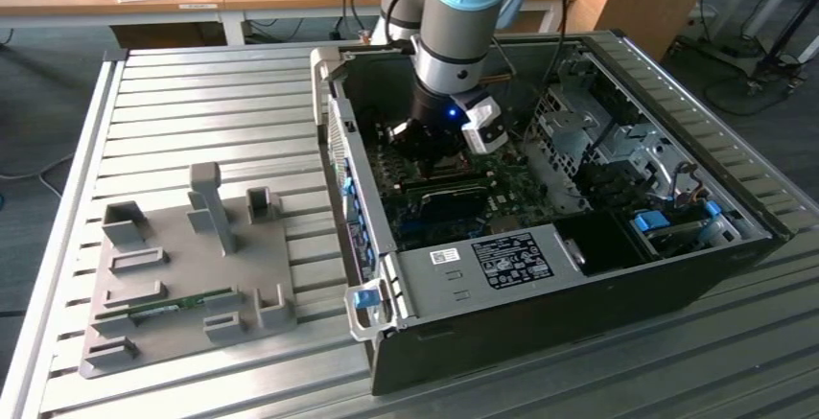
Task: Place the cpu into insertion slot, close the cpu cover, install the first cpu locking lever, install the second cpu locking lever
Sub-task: 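Install the second cpu locking lever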
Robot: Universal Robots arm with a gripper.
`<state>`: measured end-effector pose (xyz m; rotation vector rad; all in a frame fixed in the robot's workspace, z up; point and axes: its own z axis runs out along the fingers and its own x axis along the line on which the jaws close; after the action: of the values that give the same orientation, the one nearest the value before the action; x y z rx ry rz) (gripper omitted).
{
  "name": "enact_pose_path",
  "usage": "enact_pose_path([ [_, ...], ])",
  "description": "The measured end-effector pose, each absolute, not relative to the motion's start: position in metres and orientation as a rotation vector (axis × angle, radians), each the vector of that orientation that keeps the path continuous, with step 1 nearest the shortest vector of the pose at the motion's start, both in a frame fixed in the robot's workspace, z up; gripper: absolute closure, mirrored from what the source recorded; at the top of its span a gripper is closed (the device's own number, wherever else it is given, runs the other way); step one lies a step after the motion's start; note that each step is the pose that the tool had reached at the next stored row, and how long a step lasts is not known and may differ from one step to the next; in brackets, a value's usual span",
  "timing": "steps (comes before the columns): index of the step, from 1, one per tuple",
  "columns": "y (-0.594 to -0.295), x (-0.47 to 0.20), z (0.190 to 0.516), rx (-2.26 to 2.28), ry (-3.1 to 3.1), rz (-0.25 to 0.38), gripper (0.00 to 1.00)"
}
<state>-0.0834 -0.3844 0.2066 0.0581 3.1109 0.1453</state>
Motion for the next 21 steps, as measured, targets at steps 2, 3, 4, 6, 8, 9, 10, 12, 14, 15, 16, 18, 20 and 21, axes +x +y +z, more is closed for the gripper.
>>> enact_pose_path([
  [2,-0.3846,-0.0840,0.2058,0.058,3.111,0.147,0.89],
  [3,-0.3848,-0.0842,0.2053,0.058,3.111,0.147,0.89],
  [4,-0.3850,-0.0845,0.2049,0.058,3.111,0.147,0.89],
  [6,-0.3852,-0.0851,0.2043,0.058,3.111,0.149,0.89],
  [8,-0.3852,-0.0852,0.2043,0.058,3.111,0.150,0.89],
  [9,-0.3852,-0.0852,0.2043,0.058,3.111,0.151,0.89],
  [10,-0.3852,-0.0852,0.2043,0.058,3.111,0.151,0.89],
  [12,-0.3852,-0.0855,0.2043,0.058,3.111,0.154,0.89],
  [14,-0.3852,-0.0861,0.2042,0.058,3.111,0.156,0.89],
  [15,-0.3852,-0.0864,0.2042,0.058,3.111,0.156,0.89],
  [16,-0.3852,-0.0867,0.2042,0.058,3.111,0.157,0.89],
  [18,-0.3852,-0.0875,0.2039,0.058,3.110,0.158,0.89],
  [20,-0.3852,-0.0881,0.2036,0.058,3.110,0.158,0.89],
  [21,-0.3852,-0.0883,0.2032,0.058,3.110,0.158,0.89],
])
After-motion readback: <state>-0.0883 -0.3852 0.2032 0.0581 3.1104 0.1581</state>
